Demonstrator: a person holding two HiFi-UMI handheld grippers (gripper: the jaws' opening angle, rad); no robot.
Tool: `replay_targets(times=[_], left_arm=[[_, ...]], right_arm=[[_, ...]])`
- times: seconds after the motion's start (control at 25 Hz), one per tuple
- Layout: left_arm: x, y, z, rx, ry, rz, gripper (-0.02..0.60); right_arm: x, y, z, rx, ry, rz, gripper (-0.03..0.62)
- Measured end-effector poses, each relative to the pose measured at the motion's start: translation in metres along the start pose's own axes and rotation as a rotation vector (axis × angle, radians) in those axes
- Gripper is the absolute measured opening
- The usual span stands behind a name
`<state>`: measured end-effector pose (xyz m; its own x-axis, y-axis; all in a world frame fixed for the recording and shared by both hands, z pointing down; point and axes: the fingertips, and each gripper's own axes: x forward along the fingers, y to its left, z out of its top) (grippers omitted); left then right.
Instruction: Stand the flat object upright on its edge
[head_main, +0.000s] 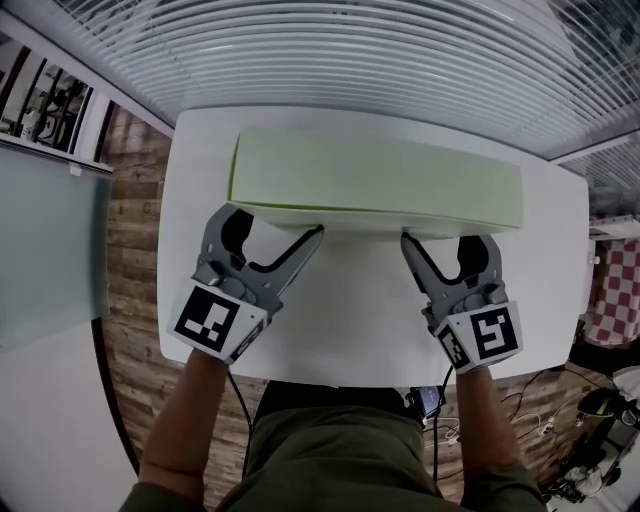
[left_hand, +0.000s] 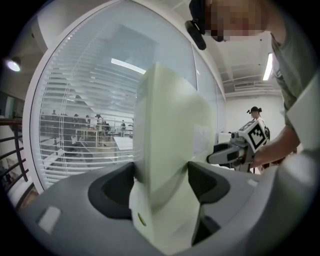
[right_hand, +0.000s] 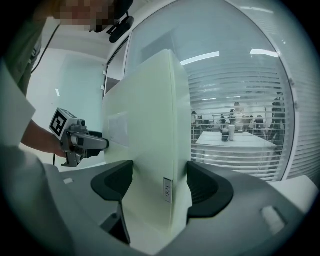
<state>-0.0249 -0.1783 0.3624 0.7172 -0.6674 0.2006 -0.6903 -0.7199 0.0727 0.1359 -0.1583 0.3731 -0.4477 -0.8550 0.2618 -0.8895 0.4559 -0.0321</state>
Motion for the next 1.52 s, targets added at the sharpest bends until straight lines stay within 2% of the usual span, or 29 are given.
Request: replay_targets(times=[0.76,1.52], left_arm=[[0.0,-0.006,-0.009,0.029,-0.001,0.018,0.321],[0.0,-0.008,-0.021,0.021,0.012,0.022,0.322]], right_arm=[[-0.002,0.001,-0.016,0.002,-0.008,-0.005,0.344],[-0.003,0.001,-0.025,-0.005,-0.007,-0.011,0.344]])
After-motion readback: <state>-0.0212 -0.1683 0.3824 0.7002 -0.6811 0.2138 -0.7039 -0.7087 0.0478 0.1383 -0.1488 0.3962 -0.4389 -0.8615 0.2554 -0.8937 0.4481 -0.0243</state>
